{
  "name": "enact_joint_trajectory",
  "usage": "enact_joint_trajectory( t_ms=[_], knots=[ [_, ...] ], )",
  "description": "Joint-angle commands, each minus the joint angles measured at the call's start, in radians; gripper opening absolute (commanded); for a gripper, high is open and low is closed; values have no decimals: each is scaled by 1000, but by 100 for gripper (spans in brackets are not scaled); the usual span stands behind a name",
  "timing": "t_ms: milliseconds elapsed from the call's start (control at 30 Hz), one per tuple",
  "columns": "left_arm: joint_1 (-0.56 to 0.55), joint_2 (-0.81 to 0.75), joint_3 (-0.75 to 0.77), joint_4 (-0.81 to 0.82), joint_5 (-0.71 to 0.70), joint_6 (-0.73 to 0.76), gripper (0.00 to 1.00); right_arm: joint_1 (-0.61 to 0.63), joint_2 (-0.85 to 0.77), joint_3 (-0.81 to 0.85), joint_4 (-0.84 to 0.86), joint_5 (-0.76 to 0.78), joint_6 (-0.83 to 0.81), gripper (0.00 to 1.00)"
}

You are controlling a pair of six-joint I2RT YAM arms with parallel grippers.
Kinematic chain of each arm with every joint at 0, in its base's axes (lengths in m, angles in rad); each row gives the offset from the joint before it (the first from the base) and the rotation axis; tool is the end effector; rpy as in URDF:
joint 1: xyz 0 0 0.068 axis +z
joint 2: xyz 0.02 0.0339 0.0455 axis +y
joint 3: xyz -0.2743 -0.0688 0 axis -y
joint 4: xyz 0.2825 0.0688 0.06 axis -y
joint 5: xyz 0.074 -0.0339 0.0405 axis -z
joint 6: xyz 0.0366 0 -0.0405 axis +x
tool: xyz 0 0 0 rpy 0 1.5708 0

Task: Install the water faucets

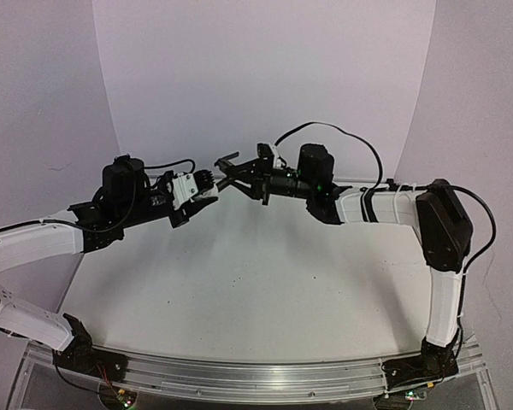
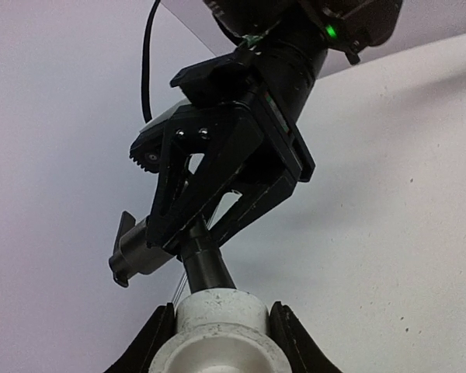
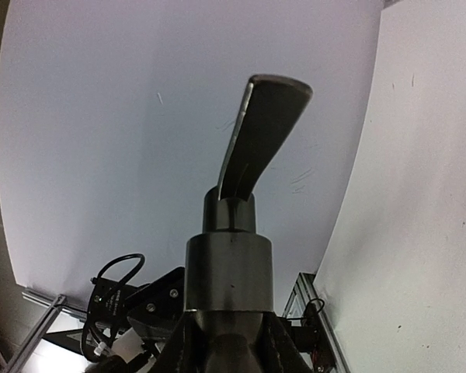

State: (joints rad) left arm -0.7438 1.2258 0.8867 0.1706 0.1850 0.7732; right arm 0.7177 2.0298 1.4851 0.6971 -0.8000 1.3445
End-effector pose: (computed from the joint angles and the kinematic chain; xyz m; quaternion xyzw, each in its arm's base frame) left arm 0.2324 -0.2230 0.3158 0.5666 0.5113 -0.0611 0.6433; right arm 0.3689 0.3569 0.2794 -0.0962 0.6617 0.7299 0.1416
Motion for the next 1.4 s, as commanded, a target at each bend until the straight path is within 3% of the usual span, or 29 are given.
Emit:
enact_joint_trajectory(
  t_ms=[0, 233, 400, 567, 700, 900, 1000, 1067, 1367],
  knots=[
    [-11, -47, -8, 141, 83, -299, 0, -56, -75, -67, 114, 35, -225, 0],
    [19, -50, -14, 150, 113, -871, 0, -101, -214, -276, 134, 33, -718, 0],
    [147, 31, 56, 160, 351, -1320, 0, -101, -334, -325, 106, 63, -977, 0],
    [181, 109, 188, 179, 584, -1505, 0, -101, -390, -296, 81, 61, -1136, 0],
    [185, 158, 272, 314, 736, -1689, 0, -101, -428, -278, 147, 38, -1176, 0],
    [190, 282, 301, 910, 873, -2237, 0, -98, -472, -244, 336, -24, -1218, 0],
    [196, 378, 333, 1255, 849, -2536, 0, -96, -466, -214, 428, -67, -1225, 0],
    [196, 435, 375, 1399, 828, -2702, 0, -90, -460, -200, 511, -87, -1217, 0],
    [194, 457, 419, 1418, 802, -2727, 0, -82, -324, -58, 756, -136, -1042, 0]
  ],
)
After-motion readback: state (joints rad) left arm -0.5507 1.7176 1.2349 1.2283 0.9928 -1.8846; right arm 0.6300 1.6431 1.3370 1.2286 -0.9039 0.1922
